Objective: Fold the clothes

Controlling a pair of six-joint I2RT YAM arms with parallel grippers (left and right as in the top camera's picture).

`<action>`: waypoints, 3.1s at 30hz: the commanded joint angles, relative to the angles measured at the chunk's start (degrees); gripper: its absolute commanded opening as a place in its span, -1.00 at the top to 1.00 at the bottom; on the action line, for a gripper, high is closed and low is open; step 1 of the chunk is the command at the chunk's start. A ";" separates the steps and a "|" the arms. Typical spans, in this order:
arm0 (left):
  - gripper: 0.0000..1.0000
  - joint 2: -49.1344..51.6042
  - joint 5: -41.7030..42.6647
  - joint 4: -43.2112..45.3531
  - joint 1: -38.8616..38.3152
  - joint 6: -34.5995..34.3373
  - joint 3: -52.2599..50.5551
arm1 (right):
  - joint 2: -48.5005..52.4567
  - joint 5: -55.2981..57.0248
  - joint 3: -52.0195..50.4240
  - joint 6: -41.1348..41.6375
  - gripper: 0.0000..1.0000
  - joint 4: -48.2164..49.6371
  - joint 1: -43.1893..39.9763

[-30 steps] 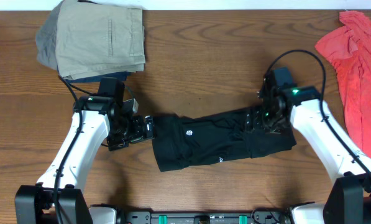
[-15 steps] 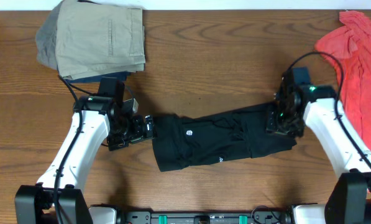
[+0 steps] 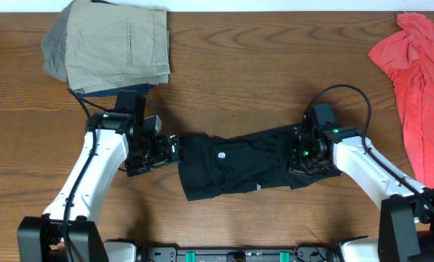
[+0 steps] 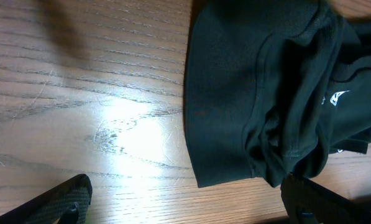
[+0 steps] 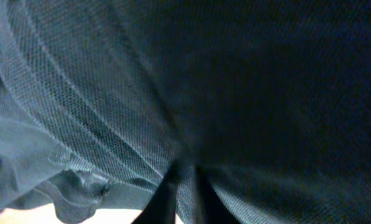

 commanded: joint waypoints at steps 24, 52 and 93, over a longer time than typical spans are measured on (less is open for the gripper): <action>-0.96 -0.31 -0.24 0.28 0.31 0.26 0.11 | 4.33 0.61 4.68 -1.92 0.44 3.58 -0.61; -0.96 1.22 8.46 10.21 0.26 0.31 -7.69 | 7.13 11.43 35.52 -6.10 -0.98 -21.79 -18.91; -0.65 20.20 16.96 31.01 -10.99 -8.96 -10.56 | 7.13 8.55 33.46 -6.71 -0.99 -25.70 -27.12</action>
